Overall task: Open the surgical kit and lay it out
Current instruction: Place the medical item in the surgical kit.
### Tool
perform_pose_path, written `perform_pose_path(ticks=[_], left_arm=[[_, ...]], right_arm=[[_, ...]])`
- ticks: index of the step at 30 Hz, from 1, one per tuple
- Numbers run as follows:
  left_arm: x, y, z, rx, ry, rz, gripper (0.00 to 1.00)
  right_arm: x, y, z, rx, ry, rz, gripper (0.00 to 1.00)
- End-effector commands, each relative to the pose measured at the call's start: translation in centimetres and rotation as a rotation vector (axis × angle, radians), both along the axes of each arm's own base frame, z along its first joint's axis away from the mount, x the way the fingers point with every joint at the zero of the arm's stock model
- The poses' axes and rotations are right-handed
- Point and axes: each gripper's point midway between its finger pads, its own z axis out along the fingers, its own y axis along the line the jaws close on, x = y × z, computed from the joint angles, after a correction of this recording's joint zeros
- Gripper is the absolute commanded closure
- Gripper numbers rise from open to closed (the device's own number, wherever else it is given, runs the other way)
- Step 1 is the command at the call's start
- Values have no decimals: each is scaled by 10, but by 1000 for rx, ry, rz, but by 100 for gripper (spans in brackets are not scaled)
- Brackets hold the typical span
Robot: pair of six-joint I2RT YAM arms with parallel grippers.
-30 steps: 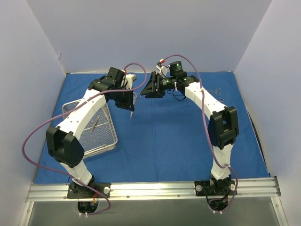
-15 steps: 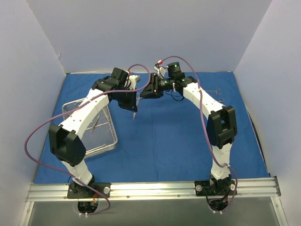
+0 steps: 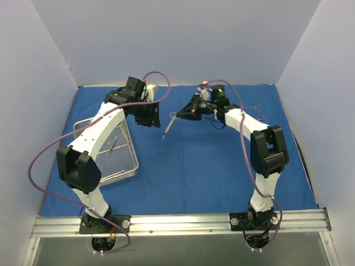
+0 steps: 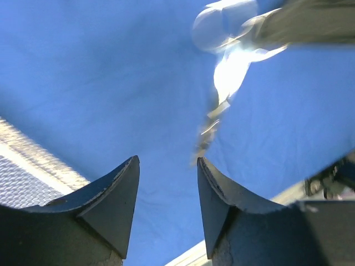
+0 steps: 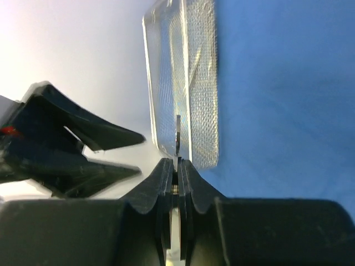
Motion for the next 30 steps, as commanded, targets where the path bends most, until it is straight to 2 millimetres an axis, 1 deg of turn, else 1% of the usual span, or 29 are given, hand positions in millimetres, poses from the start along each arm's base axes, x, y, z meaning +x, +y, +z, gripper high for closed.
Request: perform_pose_path(ticks=[1, 2, 3, 4, 5, 6, 7, 8, 9, 10, 11, 12, 13, 14, 15, 17, 18, 20, 21, 23, 25, 28, 30], left_arm=[[24, 34, 19, 3, -81, 119, 45], [29, 46, 19, 21, -89, 142, 45], [31, 53, 20, 32, -95, 158, 45], [32, 60, 21, 52, -104, 180, 45], [35, 70, 22, 59, -106, 212, 45], [35, 75, 23, 63, -111, 228, 45], [35, 80, 20, 71, -106, 247, 45], [36, 82, 19, 68, -107, 255, 45], [38, 86, 18, 60, -105, 266, 45], [38, 85, 12, 43, -96, 257, 45], [39, 86, 9, 39, -88, 258, 45], [41, 91, 2, 42, -69, 268, 46], [42, 93, 0, 39, -65, 269, 46], [42, 94, -2, 33, -55, 271, 46], [42, 95, -4, 30, -50, 273, 46], [45, 100, -3, 17, -51, 288, 46], [46, 102, -4, 15, -46, 296, 46], [47, 106, -4, 9, -41, 309, 47], [49, 106, -3, 3, -39, 312, 47], [51, 110, -4, 1, -32, 324, 47], [53, 111, -4, -2, -28, 328, 48], [55, 113, -5, -11, -20, 335, 48], [56, 114, -6, -11, -17, 339, 48]], right_arm=[[39, -76, 48, 226, -29, -292, 100], [44, -90, 50, 250, -51, -335, 100], [46, -104, 45, 254, -36, -377, 100], [46, -131, 34, 259, -7, -451, 100], [48, -145, 37, 273, -33, -494, 100], [51, -161, 35, 280, -38, -560, 100], [44, -177, 25, 278, -17, -609, 100], [49, -207, 21, 275, -21, -689, 100], [49, -221, 17, 269, -27, -733, 100], [48, -234, 14, 262, -30, -764, 100], [47, -257, 5, 252, -23, -817, 100], [46, -268, 0, 228, -34, -836, 100], [44, -279, -5, 213, -32, -862, 100], [42, -299, -13, 199, -25, -906, 100], [40, -309, -17, 177, -32, -921, 100], [34, -328, -32, 143, -1, -955, 100], [29, -347, -41, 114, -6, -988, 100], [20, -366, -57, 82, 34, -1018, 100], [15, -383, -63, 72, 43, -1052, 100], [8, -394, -82, 18, 81, -1052, 100], [8, -406, -92, -12, 79, -1053, 100], [11, -410, -109, -32, 108, -1026, 100], [12, -410, -115, -31, 111, -1019, 100]])
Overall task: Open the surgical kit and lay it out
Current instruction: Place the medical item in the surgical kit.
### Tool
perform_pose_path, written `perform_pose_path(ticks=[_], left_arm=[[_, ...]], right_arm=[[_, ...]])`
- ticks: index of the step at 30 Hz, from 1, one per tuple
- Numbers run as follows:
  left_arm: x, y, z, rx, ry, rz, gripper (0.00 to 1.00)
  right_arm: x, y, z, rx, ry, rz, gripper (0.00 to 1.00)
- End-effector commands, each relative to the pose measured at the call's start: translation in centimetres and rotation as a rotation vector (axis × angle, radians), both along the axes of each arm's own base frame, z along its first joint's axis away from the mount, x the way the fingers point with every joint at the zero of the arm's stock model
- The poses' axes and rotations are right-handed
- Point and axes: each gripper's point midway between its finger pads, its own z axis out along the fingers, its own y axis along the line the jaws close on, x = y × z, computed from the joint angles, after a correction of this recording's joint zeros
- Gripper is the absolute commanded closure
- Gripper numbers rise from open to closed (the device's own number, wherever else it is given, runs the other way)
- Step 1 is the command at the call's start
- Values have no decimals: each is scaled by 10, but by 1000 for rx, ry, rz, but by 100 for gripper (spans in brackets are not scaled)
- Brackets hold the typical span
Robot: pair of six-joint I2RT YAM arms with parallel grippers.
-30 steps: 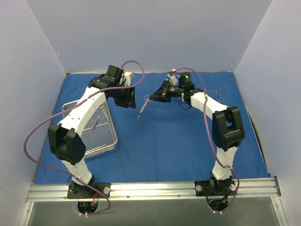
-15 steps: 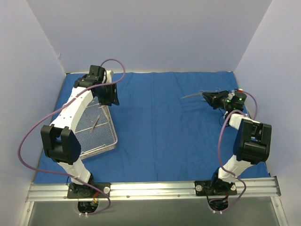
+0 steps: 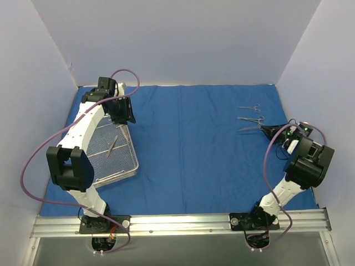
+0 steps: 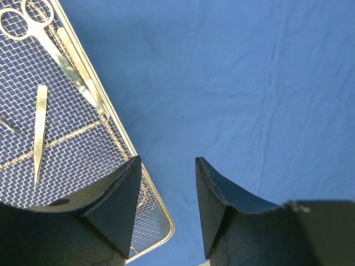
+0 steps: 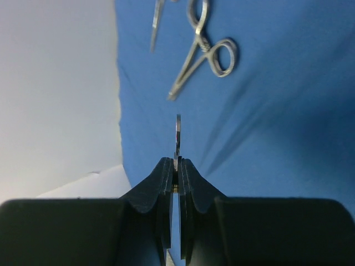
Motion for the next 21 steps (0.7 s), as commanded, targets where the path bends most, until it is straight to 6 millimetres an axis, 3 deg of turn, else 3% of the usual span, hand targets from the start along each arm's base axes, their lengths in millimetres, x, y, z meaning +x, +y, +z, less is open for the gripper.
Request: perform_pose_path(ticks=[1, 12, 21], left_arm=[[15, -2, 15, -35, -58, 6, 48], [17, 3, 9, -46, -42, 28, 48], [16, 6, 6, -48, -31, 34, 48]], right_arm=[[4, 5, -4, -35, -21, 83, 100], [6, 0, -19, -39, -8, 37, 100], [-9, -2, -44, -62, 88, 17, 100]])
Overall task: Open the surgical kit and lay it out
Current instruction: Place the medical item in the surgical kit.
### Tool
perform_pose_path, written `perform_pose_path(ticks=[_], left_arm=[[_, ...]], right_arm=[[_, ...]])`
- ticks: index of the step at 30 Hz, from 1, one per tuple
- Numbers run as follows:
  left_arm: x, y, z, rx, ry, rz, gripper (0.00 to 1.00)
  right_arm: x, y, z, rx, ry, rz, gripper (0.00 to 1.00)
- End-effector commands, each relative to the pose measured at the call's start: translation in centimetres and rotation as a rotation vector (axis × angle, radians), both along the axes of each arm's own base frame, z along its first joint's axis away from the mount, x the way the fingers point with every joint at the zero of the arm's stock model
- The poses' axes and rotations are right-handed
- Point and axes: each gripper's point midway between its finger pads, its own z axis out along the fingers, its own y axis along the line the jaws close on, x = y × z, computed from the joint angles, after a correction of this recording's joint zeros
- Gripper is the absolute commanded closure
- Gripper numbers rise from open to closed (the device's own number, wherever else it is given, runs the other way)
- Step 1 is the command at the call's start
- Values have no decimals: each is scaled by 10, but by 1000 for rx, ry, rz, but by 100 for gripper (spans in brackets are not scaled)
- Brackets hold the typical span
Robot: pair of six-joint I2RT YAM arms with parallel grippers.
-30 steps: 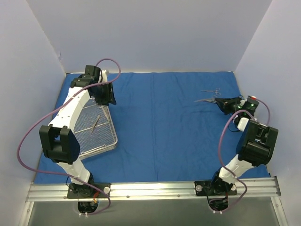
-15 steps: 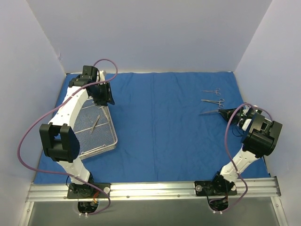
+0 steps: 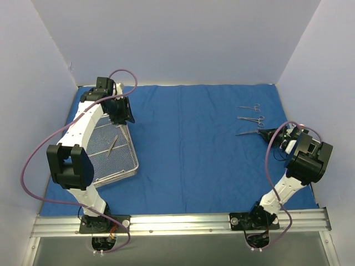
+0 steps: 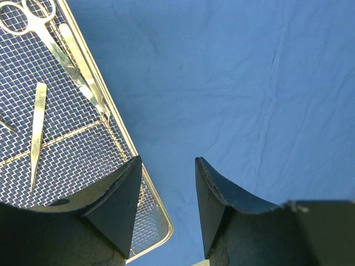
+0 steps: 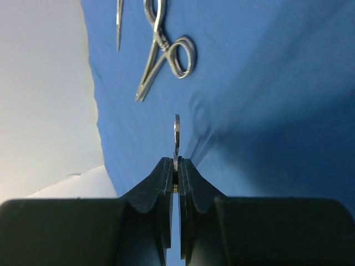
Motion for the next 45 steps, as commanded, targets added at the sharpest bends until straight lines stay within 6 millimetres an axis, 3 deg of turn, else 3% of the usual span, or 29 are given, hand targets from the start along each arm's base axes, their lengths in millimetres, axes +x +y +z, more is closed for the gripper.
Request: perform_pose_path(ticks=[1, 22, 27, 30, 31, 32, 34, 38, 39, 41, 45], left_arm=[[12, 0, 12, -27, -55, 3, 48], [12, 8, 9, -41, -49, 22, 48], [11, 9, 8, -42, -46, 26, 48], [12, 11, 8, -43, -45, 35, 48], [12, 11, 7, -42, -40, 42, 48], [11, 13, 7, -41, -37, 49, 48], [11, 17, 5, -37, -26, 69, 48], [7, 37, 4, 14, 4, 137, 48], [6, 46, 2, 44, 14, 164, 48], [4, 60, 0, 64, 40, 211, 48], [2, 89, -10, 98, 121, 295, 48]], right_arm=[[-6, -3, -11, -30, 30, -8, 100], [-22, -32, -28, -63, 115, -70, 97], [-22, -27, -33, -58, 128, -55, 89], [-21, -28, -32, -63, 143, -49, 75], [-20, -29, -31, -69, 149, -46, 65], [-17, -33, -27, -91, 144, -42, 61], [-16, -34, -23, -104, 156, -39, 54], [-19, -35, -10, -142, 198, -44, 50], [-15, -36, 1, -169, 200, -41, 49], [-30, -31, -3, -200, 315, -35, 48], [-37, -19, 19, -317, 447, 1, 46]])
